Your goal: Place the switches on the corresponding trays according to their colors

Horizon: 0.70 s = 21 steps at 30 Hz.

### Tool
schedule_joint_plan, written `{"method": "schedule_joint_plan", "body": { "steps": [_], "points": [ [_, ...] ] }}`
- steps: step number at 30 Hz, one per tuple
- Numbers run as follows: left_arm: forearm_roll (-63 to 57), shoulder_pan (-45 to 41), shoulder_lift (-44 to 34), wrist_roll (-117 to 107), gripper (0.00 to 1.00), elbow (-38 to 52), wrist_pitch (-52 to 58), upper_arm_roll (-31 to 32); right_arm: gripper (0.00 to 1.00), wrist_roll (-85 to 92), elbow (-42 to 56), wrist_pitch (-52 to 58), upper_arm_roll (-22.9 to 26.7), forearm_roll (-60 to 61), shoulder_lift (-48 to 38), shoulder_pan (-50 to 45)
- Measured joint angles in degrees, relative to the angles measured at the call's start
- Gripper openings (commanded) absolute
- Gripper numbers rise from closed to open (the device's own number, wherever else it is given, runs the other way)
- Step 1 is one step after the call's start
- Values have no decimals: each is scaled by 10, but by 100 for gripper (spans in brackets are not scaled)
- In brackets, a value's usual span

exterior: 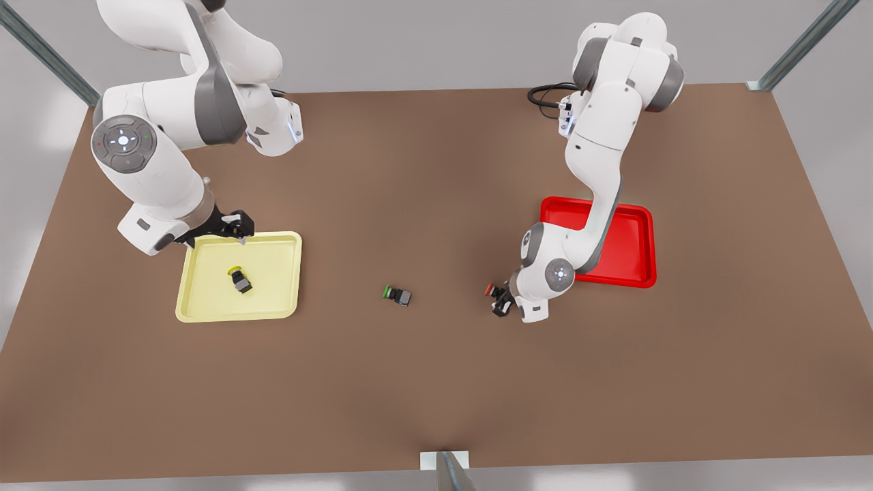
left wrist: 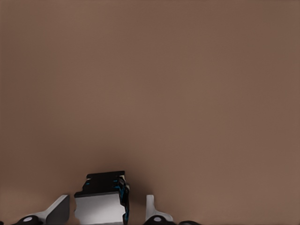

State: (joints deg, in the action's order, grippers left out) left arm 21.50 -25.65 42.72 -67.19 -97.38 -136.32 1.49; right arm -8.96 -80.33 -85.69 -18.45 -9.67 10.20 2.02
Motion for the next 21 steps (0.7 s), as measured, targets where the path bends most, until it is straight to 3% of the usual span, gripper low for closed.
{"method": "schedule_joint_plan", "body": {
  "steps": [10,17,21],
  "points": [
    [1,-3,-6,-3,43,1,8,1,100,0,0,0,0,0,1,0],
    [-2,-3,-13,-4,43,0,10,1,100,0,0,0,0,0,2,0],
    [8,4,-105,3,43,-44,72,1,100,0,0,-1,0,0,2,0]
  ]
}}
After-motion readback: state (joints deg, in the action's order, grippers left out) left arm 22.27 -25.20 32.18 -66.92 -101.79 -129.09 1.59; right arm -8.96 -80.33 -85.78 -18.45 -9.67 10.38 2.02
